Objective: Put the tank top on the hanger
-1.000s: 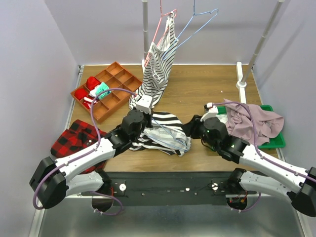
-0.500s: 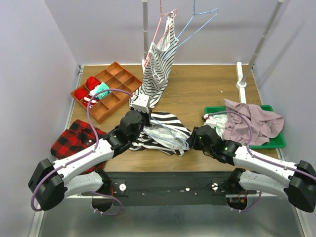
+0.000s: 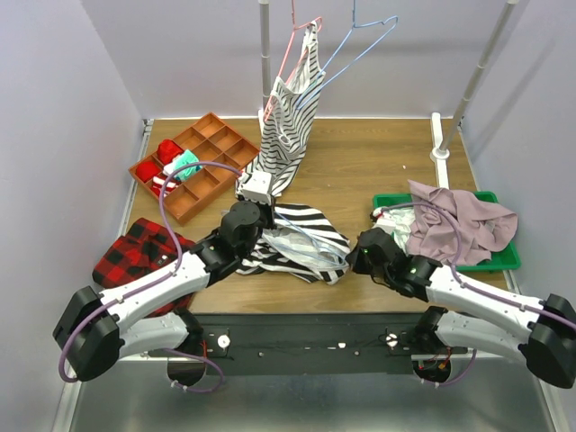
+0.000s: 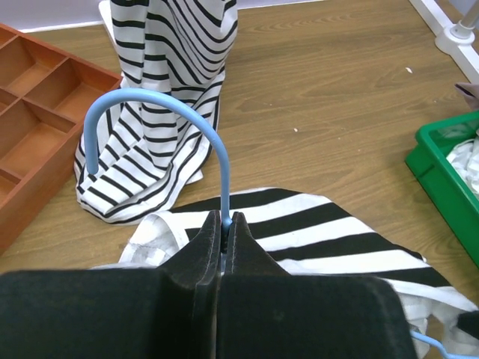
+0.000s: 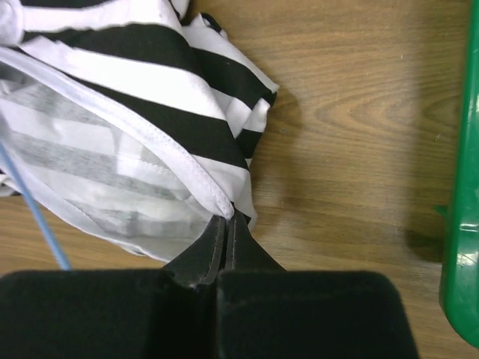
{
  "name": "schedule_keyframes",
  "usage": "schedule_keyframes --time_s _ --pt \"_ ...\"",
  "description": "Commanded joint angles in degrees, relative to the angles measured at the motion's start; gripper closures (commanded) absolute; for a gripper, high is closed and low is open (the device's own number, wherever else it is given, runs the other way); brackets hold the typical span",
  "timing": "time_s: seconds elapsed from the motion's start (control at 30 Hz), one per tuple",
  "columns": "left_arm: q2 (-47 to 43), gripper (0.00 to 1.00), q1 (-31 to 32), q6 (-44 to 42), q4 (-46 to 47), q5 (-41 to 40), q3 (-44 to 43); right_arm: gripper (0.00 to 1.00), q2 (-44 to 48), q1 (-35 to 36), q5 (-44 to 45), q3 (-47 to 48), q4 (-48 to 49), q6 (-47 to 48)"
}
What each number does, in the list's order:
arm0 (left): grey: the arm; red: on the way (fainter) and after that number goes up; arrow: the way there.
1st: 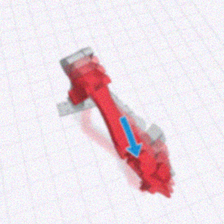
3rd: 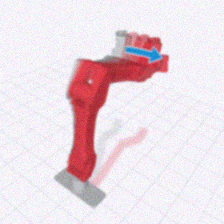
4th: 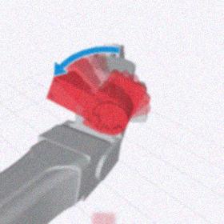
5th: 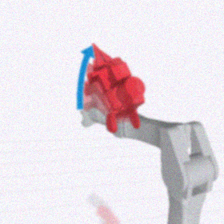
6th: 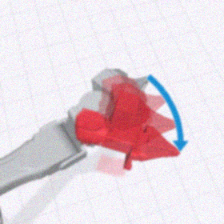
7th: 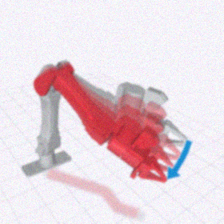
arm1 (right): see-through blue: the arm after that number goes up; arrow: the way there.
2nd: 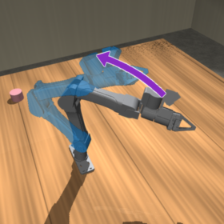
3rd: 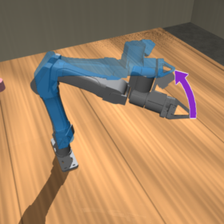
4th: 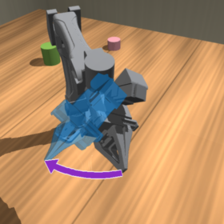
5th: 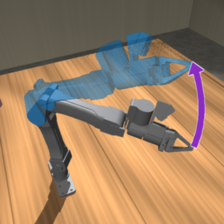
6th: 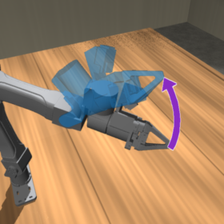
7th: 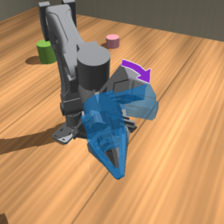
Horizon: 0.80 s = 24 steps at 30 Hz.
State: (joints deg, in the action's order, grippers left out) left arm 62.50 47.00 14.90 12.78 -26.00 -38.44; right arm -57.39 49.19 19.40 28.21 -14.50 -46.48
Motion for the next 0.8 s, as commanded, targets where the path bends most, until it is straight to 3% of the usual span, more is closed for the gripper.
schedule_keyframes --time_s 0.0,0.4,0.77 --pt "1.7 1.00 0.3 0.0 3.8 -5.4 -0.1 0.99 4.1 0.5 2.4 4.4 -6.7 1.7" --pt "8.1 1.00 2.6 -0.2 6.9 -12.4 -2.9 0.99 6.4 0.5 0.1 11.9 -15.3 4.4" --pt "4.5 1.00 2.6 0.2 6.0 -13.5 -1.8 0.99 6.3 0.4 1.7 7.0 -15.1 2.7"
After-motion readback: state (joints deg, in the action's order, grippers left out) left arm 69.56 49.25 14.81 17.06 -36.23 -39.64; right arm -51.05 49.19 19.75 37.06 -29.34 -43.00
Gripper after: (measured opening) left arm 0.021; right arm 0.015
